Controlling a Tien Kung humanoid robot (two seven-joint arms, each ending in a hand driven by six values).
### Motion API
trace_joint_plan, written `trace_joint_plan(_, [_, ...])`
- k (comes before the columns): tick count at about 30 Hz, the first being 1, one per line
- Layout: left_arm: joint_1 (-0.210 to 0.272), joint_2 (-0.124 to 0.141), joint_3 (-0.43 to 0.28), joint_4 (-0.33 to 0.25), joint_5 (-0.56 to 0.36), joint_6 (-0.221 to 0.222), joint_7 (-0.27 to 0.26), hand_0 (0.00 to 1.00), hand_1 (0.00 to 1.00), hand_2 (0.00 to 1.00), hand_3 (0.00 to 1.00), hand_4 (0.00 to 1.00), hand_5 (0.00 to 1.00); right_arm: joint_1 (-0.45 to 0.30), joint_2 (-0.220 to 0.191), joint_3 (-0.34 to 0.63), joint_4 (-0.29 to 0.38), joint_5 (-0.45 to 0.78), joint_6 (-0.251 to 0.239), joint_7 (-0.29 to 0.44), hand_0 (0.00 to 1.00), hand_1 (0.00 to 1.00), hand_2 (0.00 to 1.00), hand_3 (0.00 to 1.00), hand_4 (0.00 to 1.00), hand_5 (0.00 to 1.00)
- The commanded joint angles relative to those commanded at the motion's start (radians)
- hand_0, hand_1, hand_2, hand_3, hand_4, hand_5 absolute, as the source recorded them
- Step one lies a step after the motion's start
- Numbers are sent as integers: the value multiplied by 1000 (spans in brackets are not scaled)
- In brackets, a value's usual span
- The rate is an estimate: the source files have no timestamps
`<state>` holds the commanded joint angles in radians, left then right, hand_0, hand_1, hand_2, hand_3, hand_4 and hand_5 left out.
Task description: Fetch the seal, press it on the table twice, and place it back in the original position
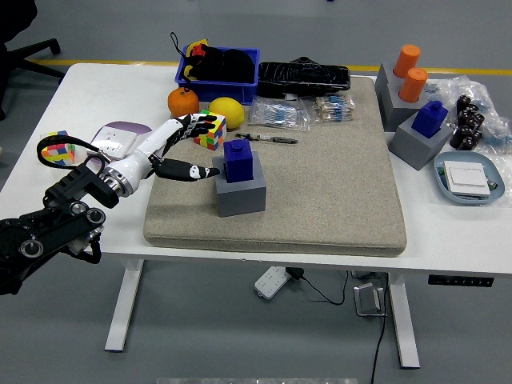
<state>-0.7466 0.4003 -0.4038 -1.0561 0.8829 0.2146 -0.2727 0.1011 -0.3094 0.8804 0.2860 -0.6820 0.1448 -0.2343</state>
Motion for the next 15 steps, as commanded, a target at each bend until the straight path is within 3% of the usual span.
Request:
trace_joint_plan(6, [-4,-23,7,12,-8,3,-3,877,875,857,874,974,2,1,0,-5,0,2,0,-1,862,775,731,742,796,569])
trace_joint_plan(15, [-11,-82,23,72,-49,9,-12,876,873,850,875,984,2,0,1,-18,-1,7,1,0,863,775,731,742,796,570])
